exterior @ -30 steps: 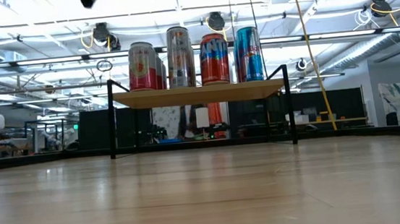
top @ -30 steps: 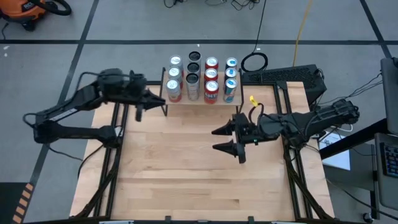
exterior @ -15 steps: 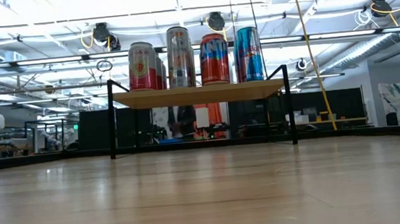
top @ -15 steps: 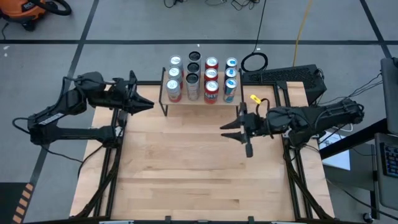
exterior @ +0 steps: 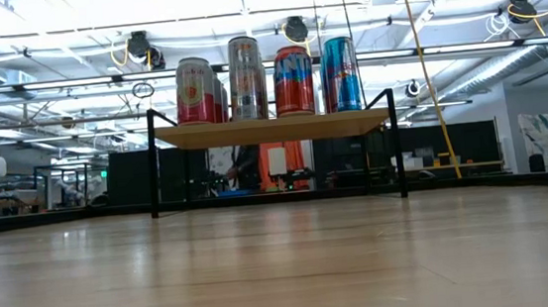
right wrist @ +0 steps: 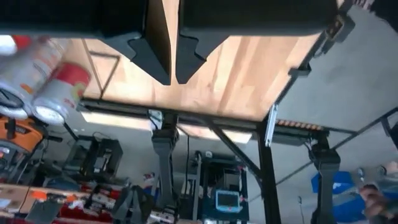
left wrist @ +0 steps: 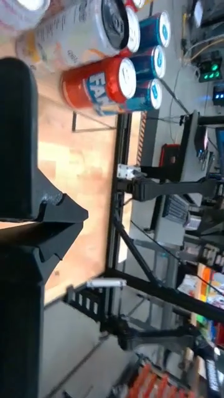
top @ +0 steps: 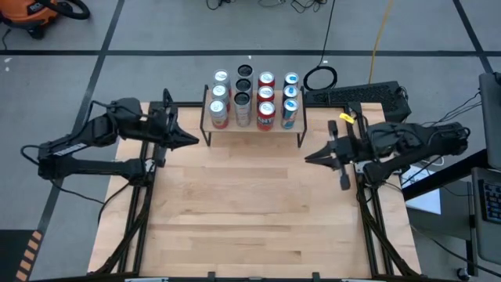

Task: Place canned beverage on shelf
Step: Return to Home Position

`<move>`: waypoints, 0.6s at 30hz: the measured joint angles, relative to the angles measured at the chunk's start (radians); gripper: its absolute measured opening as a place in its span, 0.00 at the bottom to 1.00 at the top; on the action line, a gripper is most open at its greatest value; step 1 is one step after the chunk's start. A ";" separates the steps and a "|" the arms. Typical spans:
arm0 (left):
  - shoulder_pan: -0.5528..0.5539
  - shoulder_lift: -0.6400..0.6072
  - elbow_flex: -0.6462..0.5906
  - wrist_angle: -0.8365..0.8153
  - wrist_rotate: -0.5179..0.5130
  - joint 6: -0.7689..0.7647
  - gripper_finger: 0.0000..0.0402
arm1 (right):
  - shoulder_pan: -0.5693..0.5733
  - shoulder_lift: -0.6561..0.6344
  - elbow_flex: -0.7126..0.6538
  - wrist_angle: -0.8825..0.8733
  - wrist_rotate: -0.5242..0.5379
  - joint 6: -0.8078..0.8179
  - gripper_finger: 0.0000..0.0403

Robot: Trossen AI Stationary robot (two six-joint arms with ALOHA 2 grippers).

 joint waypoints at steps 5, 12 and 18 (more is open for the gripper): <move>-0.007 0.000 -0.039 0.000 -0.017 0.054 0.00 | 0.000 -0.042 0.000 -0.082 0.006 -0.006 0.00; -0.007 -0.018 -0.109 0.005 -0.016 0.095 0.00 | 0.000 -0.097 -0.105 -0.048 0.056 0.019 0.00; -0.007 -0.075 -0.207 0.095 -0.011 0.123 0.00 | 0.000 -0.173 -0.312 0.147 0.060 0.085 0.00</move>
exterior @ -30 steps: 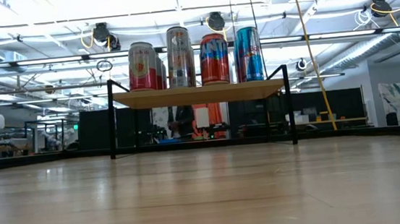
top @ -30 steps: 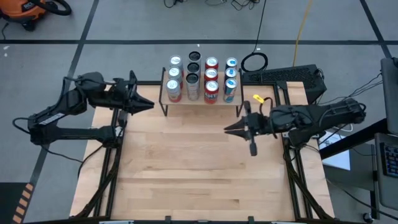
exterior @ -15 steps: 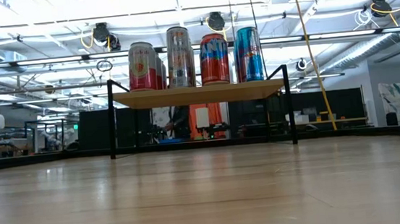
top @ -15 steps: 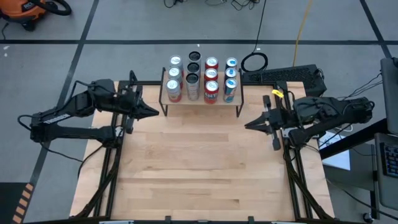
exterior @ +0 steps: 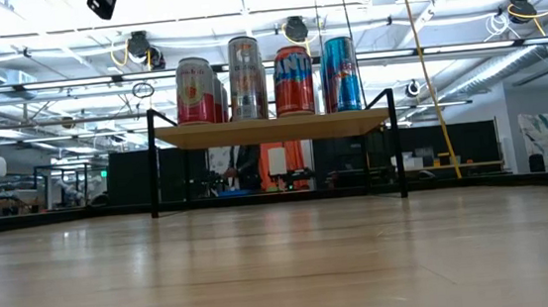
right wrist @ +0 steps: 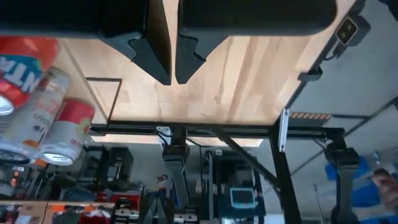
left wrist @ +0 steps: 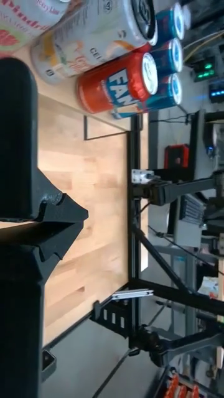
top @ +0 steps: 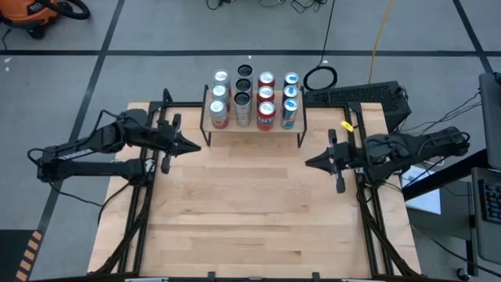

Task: Place canned beverage on shelf
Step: Return to Home Position

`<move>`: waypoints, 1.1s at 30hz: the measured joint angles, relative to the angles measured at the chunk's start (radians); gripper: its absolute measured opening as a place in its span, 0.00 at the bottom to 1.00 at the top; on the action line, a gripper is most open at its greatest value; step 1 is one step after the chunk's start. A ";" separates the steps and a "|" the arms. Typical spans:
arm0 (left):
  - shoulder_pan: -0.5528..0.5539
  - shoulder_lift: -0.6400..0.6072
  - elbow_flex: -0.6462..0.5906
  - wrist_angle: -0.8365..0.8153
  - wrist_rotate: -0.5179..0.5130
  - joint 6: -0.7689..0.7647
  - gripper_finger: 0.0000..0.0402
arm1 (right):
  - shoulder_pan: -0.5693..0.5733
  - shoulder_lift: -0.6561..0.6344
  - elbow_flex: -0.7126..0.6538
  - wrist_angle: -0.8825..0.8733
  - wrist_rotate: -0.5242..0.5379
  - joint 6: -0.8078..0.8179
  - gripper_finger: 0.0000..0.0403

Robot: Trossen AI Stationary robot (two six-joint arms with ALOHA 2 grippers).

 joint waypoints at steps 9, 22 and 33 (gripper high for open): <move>0.000 -0.101 -0.177 0.076 -0.026 0.003 0.00 | 0.000 -0.035 -0.205 0.102 0.003 -0.018 0.00; 0.000 -0.189 -0.443 0.255 -0.038 0.000 0.00 | 0.000 -0.036 -0.441 0.325 0.023 -0.028 0.00; -0.026 -0.305 -0.621 0.371 -0.006 0.051 0.00 | 0.072 -0.036 -0.677 0.624 0.019 -0.030 0.00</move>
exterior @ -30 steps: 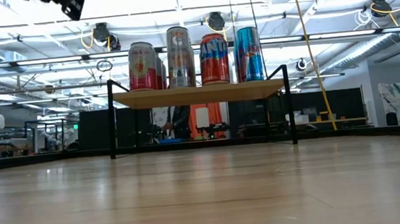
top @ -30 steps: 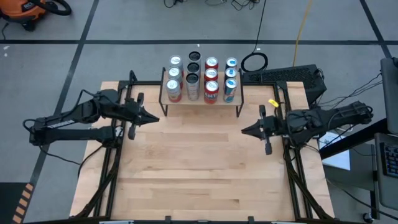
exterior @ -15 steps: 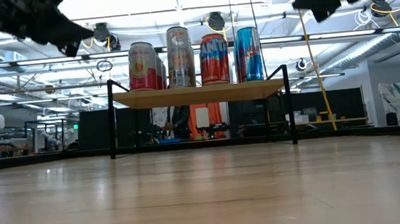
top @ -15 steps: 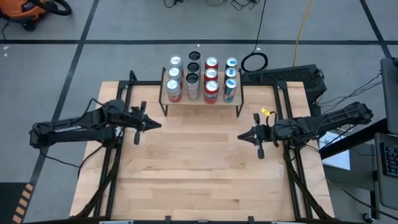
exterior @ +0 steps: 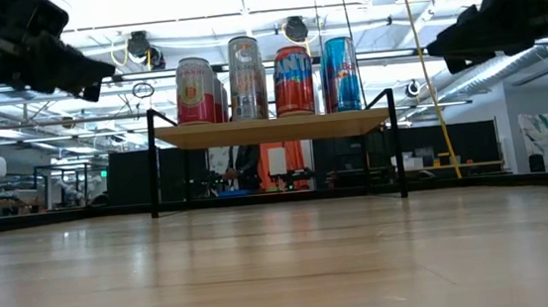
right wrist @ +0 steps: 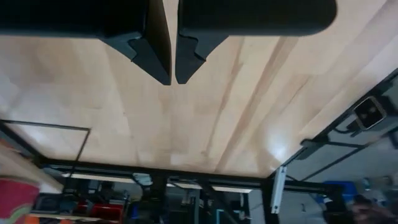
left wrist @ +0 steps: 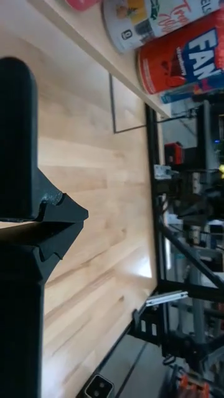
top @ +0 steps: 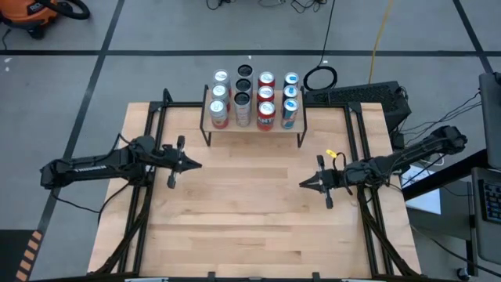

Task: Place canned beverage on shelf
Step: Return to Home Position

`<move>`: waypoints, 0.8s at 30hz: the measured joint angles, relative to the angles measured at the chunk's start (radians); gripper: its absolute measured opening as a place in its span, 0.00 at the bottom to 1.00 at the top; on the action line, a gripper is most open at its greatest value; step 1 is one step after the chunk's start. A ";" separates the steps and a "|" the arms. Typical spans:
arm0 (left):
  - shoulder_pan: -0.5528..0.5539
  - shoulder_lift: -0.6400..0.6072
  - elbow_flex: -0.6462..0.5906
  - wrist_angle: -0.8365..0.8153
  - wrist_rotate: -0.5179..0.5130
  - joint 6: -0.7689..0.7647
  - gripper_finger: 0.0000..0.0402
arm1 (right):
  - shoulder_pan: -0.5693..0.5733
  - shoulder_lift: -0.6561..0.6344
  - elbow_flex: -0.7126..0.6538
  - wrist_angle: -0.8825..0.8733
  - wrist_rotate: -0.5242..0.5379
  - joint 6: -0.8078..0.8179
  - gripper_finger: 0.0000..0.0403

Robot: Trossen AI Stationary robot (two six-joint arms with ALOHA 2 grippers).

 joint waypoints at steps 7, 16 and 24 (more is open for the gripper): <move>-0.002 -0.054 -0.122 0.137 -0.001 -0.001 0.00 | 0.030 -0.021 -0.026 0.014 -0.025 -0.009 0.00; -0.002 -0.061 -0.201 0.135 0.000 -0.001 0.00 | 0.030 -0.038 -0.026 0.006 0.005 -0.015 0.00; -0.005 -0.066 -0.213 0.194 0.008 0.031 0.00 | 0.030 -0.038 -0.026 0.006 0.005 -0.010 0.00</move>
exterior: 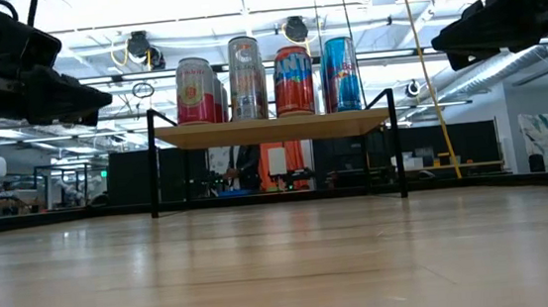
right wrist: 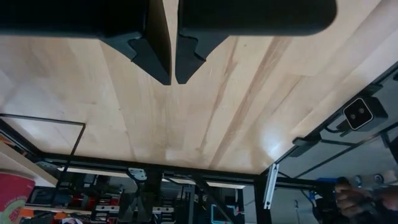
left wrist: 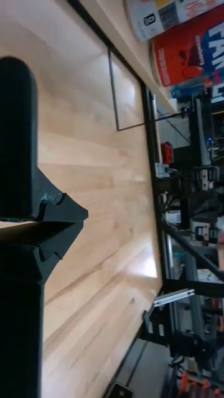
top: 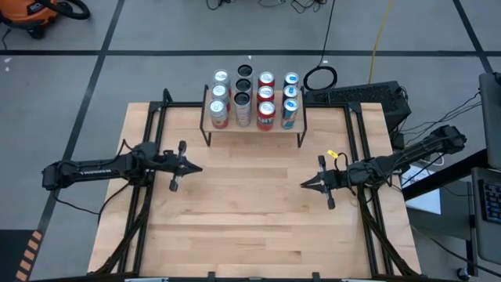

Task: Place canned beverage on shelf
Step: Return to Home Position

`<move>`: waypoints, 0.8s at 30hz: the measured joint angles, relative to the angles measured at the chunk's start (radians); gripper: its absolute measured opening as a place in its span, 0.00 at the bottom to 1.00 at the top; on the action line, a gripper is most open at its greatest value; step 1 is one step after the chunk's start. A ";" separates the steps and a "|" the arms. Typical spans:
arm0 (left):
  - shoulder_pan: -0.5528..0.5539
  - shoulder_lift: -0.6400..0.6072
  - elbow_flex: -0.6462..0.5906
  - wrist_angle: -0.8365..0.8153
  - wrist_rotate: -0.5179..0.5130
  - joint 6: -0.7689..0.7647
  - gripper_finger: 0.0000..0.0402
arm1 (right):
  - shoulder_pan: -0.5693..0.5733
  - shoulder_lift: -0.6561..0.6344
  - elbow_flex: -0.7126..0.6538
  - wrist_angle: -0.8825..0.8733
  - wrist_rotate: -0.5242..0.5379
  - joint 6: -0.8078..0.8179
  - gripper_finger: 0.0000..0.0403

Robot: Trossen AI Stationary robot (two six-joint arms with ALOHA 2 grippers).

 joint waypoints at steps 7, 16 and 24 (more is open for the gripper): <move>-0.008 0.000 0.000 0.051 -0.015 -0.077 0.00 | 0.000 0.000 -0.007 0.011 0.000 0.001 0.00; -0.086 -0.001 -0.001 0.081 -0.102 -0.094 0.00 | 0.000 -0.003 -0.160 0.217 -0.001 0.015 0.00; -0.147 -0.002 -0.001 0.081 -0.151 -0.104 0.00 | 0.000 -0.003 -0.198 0.269 -0.058 0.039 0.00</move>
